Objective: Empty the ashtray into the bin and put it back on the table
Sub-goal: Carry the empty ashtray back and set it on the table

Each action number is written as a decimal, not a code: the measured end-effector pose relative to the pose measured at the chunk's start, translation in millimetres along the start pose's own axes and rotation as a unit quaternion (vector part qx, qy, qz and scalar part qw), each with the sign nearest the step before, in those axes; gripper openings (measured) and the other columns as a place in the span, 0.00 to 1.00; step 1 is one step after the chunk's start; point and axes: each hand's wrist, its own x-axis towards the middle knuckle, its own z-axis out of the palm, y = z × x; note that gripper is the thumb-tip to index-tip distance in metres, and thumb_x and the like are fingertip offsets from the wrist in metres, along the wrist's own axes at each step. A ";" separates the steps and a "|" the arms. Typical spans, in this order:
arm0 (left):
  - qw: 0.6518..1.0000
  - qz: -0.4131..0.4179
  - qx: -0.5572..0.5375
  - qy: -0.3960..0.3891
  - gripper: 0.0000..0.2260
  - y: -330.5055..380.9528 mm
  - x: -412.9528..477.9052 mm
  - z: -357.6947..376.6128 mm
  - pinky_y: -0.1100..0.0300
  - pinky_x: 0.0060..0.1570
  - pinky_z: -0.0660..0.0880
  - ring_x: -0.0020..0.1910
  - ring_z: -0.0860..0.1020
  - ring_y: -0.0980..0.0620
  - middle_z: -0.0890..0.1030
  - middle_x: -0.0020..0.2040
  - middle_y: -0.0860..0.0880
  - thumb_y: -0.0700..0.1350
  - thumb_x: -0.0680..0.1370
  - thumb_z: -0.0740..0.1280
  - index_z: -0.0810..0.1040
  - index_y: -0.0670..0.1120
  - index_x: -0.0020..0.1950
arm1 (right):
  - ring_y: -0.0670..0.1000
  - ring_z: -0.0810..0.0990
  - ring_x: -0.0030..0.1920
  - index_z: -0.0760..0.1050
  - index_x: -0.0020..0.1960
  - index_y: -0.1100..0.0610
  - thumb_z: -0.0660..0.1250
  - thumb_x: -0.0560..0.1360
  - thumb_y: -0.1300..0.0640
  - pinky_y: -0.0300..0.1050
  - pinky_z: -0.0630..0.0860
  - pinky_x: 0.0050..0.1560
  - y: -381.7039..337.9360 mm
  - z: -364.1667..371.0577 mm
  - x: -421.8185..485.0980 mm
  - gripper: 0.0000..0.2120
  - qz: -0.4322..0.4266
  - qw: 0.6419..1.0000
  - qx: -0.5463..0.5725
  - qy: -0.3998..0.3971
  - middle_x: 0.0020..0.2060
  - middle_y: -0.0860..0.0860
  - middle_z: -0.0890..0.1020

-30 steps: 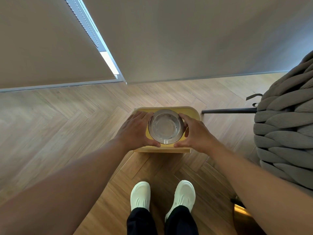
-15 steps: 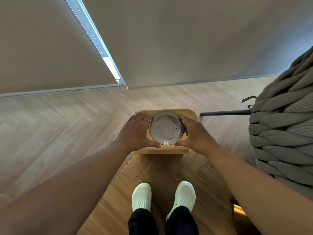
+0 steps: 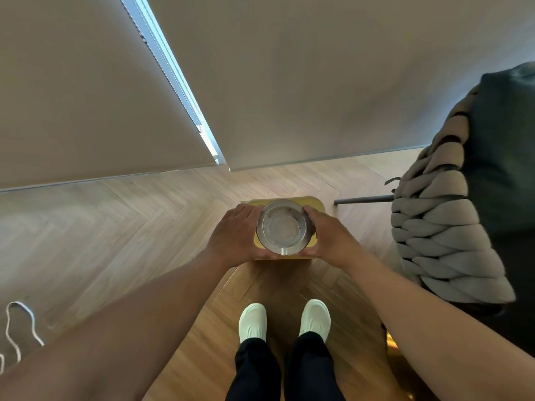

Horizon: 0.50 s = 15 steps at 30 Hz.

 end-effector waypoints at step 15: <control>0.999 0.009 0.001 0.037 0.47 83.4 -70.7 -133.1 0.50 0.64 0.69 0.63 0.74 0.46 0.76 0.66 0.47 0.70 0.58 0.74 0.67 0.47 0.70 | 0.45 0.71 0.45 0.66 0.68 0.51 0.83 0.62 0.50 0.40 0.75 0.47 -105.0 -95.1 -102.4 0.40 -0.050 0.998 -0.018 0.045 0.55 0.47 0.78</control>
